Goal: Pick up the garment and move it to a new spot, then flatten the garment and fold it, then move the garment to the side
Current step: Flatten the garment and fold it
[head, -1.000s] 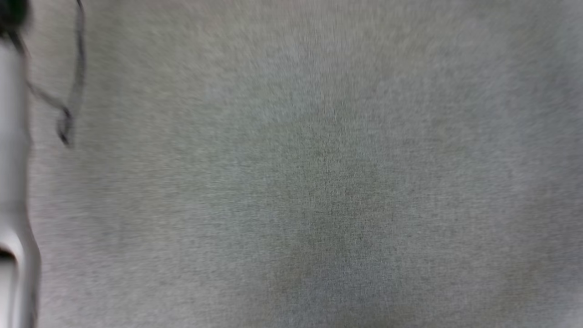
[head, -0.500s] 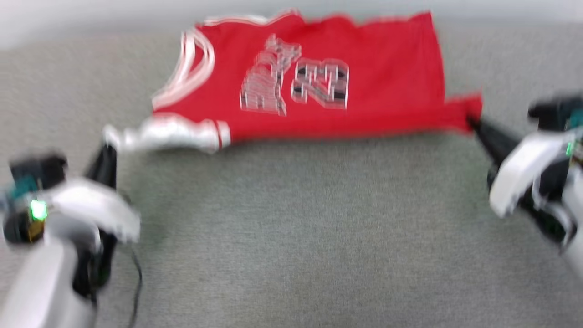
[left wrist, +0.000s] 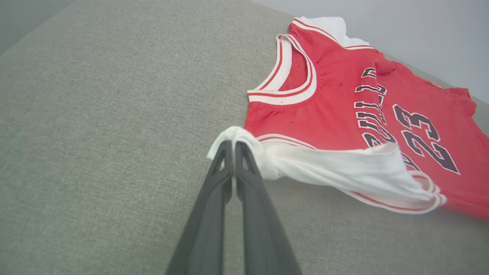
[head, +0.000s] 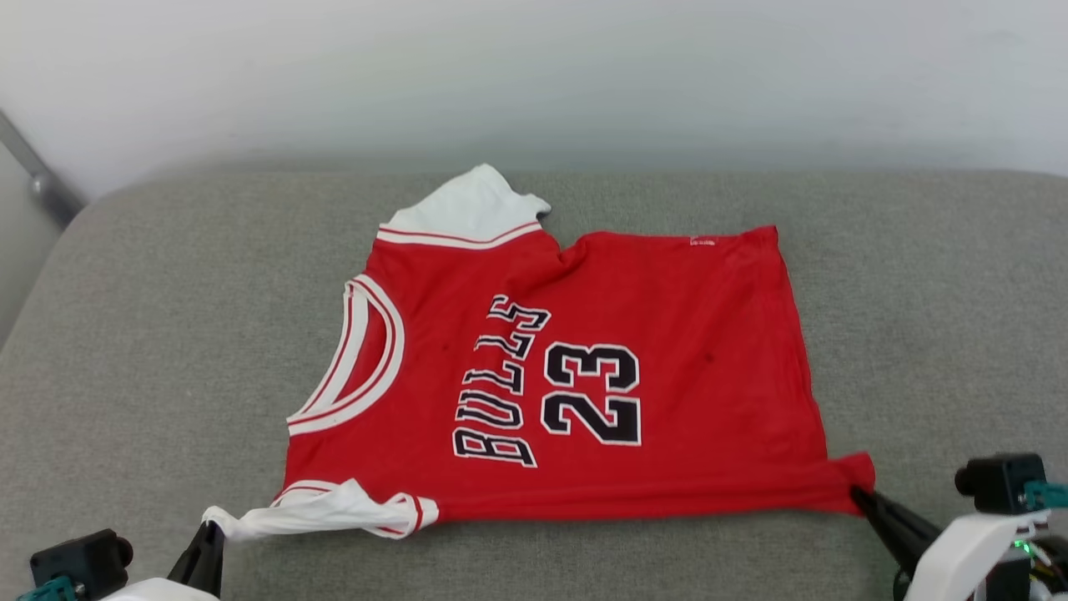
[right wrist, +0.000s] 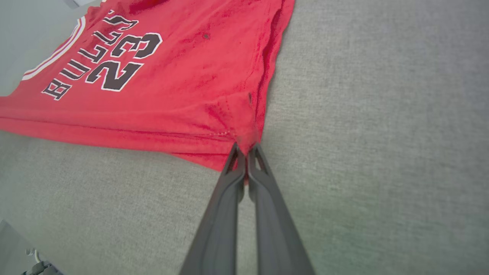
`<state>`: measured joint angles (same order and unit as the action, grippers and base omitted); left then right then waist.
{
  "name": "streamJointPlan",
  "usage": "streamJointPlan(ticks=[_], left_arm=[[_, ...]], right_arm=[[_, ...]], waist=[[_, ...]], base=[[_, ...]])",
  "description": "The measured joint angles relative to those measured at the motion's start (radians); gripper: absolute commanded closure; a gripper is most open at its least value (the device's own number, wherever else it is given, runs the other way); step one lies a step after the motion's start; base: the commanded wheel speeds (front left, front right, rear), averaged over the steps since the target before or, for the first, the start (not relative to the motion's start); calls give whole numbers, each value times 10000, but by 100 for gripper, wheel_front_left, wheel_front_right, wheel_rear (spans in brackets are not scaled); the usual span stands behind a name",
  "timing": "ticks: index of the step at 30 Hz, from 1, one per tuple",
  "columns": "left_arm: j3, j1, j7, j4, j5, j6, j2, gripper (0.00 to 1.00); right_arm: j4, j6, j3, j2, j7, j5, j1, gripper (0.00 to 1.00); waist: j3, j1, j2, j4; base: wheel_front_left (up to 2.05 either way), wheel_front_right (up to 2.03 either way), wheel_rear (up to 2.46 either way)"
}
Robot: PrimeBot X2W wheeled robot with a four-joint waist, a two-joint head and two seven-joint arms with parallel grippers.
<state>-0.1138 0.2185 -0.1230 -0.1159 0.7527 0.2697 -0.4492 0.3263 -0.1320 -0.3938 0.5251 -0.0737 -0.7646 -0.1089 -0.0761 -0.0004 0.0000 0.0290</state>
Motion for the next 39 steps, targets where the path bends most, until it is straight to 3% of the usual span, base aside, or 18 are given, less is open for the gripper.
streamJointPlan(ticks=[5,14,22,31,32,33,34,39], left_arm=[[-33,148,-155,-629,-13,111,-136,100],[-752,-2355,-205,339,-178,-665,142,100],[-1129,-4526,-113,2284,-163,-1444,412,100],[-1524,-5789,-21,4349,-88,-2203,734,100],[-1590,-5819,-21,4523,-33,-2266,819,86],[-1607,-5867,-81,4729,52,-2357,882,47],[-1641,-5926,-173,4913,138,-2439,895,0],[-1490,-5979,-100,5542,278,-2569,826,0]], right_arm=[[-832,0,909,-330,-963,554,953,100],[-1511,4,1946,-1162,-2261,1941,120,100],[-871,6,1289,-1371,-2928,2731,-1766,100],[719,6,757,-1526,-2522,2709,-2829,100],[859,6,686,-1542,-2399,2681,-2899,79],[1001,6,608,-1555,-2265,2637,-2957,62],[1097,6,545,-1586,-2052,2600,-2984,0],[1404,8,182,-1716,-1007,2309,-2975,0]], waist=[[316,0,0,81],[14,4,0,-35],[-1061,5,0,-198],[-2016,7,0,-287],[-2025,6,0,-307],[-2020,6,0,-323],[-2000,6,0,-338],[-1711,6,0,-423]], base=[[0,0,0],[0,0,0],[0,0,0],[0,0,0],[0,0,0],[0,0,0],[0,0,0],[0,0,0]])
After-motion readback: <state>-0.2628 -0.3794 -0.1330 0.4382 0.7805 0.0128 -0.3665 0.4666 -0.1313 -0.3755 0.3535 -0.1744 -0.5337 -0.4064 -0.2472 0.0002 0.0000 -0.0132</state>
